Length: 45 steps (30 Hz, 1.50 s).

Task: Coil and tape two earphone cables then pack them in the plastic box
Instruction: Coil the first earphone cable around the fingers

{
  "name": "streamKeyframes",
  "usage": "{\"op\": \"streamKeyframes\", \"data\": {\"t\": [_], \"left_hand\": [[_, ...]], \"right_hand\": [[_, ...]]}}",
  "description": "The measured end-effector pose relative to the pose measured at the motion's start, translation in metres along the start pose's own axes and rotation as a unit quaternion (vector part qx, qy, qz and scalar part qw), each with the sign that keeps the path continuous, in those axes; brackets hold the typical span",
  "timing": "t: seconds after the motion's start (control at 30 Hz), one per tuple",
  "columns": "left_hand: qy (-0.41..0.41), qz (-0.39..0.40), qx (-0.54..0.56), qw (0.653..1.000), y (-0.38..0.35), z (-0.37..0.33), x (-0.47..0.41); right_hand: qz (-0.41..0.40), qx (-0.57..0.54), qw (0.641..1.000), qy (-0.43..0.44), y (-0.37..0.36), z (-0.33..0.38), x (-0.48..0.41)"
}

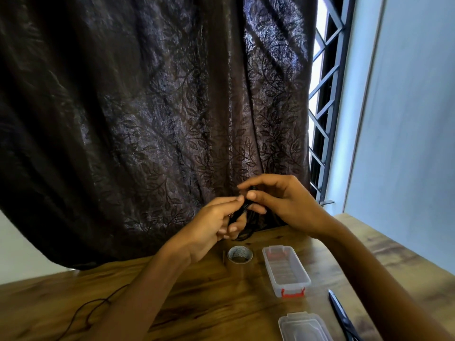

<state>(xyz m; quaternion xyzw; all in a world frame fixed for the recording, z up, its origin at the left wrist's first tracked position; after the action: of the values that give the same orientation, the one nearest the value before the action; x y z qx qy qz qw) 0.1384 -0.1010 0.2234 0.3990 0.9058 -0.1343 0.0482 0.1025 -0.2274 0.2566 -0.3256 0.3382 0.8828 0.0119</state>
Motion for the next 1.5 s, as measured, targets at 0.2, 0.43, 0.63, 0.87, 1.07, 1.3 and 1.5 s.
{"op": "streamKeyframes", "data": {"t": [0.2,0.43,0.63,0.87,1.07,1.3,1.5], "left_hand": [[0.033,-0.037,0.106,0.993,0.009,0.018,-0.003],[0.117,-0.096,0.143,0.978,0.023,0.057,0.001],[0.172,-0.181,-0.073,0.966,0.046,0.118,0.012],[0.244,-0.183,-0.184,0.935,0.073,0.209,0.040],[0.260,-0.194,-0.173,0.930,0.086,0.258,0.062],[0.232,-0.213,-0.247,0.917,0.093,0.275,0.063],[0.181,-0.209,-0.406,0.871,0.096,0.276,0.060]], "right_hand": [[-0.011,-0.111,0.991,-0.077,-0.023,-0.020,0.011],[-0.002,-0.196,0.960,-0.200,-0.056,-0.054,0.040],[-0.029,-0.217,0.926,-0.308,-0.108,-0.094,0.082],[-0.018,-0.150,0.896,-0.416,-0.173,-0.145,0.142],[0.012,-0.043,0.877,-0.479,-0.212,-0.170,0.177],[0.046,0.112,0.888,-0.443,-0.225,-0.176,0.185],[0.062,0.197,0.885,-0.418,-0.226,-0.180,0.185]]}}
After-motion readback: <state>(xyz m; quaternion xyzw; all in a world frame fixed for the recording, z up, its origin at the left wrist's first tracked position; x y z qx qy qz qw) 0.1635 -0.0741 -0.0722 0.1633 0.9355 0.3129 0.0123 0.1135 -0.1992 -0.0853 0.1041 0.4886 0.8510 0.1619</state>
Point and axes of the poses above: each hand's wrist, its own x-axis away from the middle knuckle, its own y-axis out of the back of the hand, z = x × y, the point moved 4 cm from there along -x, towards the middle knuckle, and after that the axes turned 14 degrees about x, right-handed, at the moved point
